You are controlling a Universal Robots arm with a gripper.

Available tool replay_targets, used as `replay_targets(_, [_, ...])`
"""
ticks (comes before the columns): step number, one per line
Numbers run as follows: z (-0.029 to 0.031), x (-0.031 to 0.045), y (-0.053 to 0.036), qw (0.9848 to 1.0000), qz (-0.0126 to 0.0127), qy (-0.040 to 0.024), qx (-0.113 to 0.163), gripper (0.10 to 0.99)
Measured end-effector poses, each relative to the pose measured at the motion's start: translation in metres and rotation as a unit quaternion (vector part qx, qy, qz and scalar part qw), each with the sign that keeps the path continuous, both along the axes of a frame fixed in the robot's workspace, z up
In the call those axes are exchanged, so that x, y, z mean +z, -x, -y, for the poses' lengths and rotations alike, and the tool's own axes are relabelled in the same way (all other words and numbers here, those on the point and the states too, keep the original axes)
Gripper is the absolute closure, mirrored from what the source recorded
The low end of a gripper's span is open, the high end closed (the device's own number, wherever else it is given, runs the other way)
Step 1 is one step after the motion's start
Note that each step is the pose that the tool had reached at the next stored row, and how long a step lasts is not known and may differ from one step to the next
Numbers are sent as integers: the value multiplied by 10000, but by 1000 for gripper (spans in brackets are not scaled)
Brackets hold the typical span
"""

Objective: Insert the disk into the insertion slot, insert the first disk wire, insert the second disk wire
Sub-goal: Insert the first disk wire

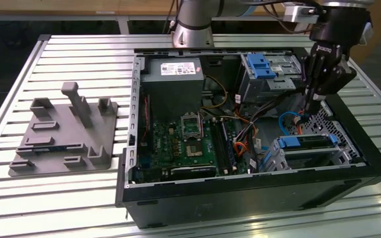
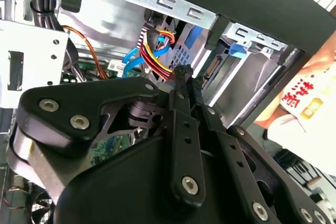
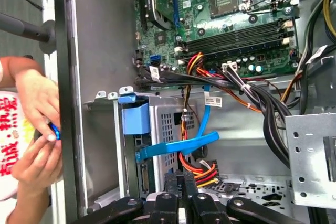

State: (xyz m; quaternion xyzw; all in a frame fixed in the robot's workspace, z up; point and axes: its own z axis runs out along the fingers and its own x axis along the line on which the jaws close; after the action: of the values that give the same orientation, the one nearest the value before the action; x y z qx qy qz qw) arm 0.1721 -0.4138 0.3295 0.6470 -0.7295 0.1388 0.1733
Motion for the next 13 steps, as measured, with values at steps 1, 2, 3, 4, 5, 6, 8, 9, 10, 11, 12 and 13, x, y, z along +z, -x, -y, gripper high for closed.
replay_targets(1, [20, 0, 0, 10000, 0, -24, 0, 922])
replay_targets(2, [40, 0, 0, 10000, 0, -44, 0, 922])
replay_targets(3, [58, 2, 0, 10000, 0, -63, 0, 922])
replay_targets(4, [74, 5, -1, 10000, 0, -86, 0, 922])
replay_targets(5, [88, 10, -1, 9999, 0, -113, 0, 922])
replay_targets(6, [98, 20, -1, 9999, 0, -146, 0, 922])
replay_targets(8, [113, 30, -2, 9996, 0, -270, 0, 922])
replay_targets(9, [118, 30, -3, 9994, -1, -359, 0, 922])
replay_targets(10, [123, 29, -3, 9990, 0, -450, 0, 922])
replay_targets(11, [128, 29, -4, 9985, 0, -548, 0, 922])
replay_targets(12, [132, 29, -5, 9980, 1, -637, 0, 922])
replay_targets(13, [137, 29, -6, 9974, 1, -724, 0, 922])
